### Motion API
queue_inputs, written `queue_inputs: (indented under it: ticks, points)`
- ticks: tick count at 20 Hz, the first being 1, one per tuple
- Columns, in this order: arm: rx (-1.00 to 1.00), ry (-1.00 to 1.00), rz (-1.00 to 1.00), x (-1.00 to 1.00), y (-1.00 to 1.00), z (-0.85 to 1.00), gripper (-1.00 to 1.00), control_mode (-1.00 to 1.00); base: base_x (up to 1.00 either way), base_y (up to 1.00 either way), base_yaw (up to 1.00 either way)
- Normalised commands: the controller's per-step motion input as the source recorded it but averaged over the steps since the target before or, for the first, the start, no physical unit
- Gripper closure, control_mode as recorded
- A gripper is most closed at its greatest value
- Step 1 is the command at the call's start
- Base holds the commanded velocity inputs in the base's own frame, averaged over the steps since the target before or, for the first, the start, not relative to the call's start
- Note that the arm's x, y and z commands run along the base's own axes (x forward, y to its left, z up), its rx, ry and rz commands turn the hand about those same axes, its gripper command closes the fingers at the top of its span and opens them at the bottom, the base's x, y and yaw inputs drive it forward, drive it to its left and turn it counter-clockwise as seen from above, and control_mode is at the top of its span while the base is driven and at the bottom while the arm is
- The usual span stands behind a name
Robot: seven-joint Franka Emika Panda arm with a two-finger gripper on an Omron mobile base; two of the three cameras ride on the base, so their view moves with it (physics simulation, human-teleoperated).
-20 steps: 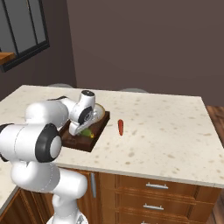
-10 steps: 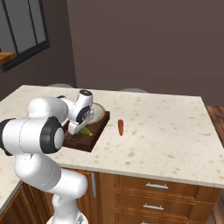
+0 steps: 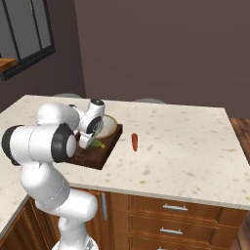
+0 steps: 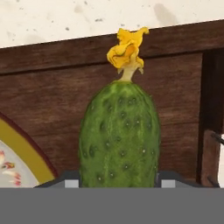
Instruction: Place the two vegetables and bowl onto the tray for setting up a vegetable dip station.
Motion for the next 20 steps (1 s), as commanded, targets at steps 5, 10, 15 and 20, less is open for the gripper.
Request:
queue_inputs:
  ticks: [5,10,15,20]
  points:
    - [0.00,0.00,0.00,0.13,0.13,-0.09,1.00,-1.00,0.00,0.00,0.00]
    - [0.00,0.01,0.00,0.14,0.14,-0.14,1.00,-1.00,0.00,0.00,0.00]
    - [0.00,0.00,0.00,0.09,0.00,-0.14,1.00,-1.00,0.00,0.00,0.00]
    - [0.00,0.00,0.01,0.06,-0.01,-0.12,1.00,-1.00,0.00,0.00,0.00]
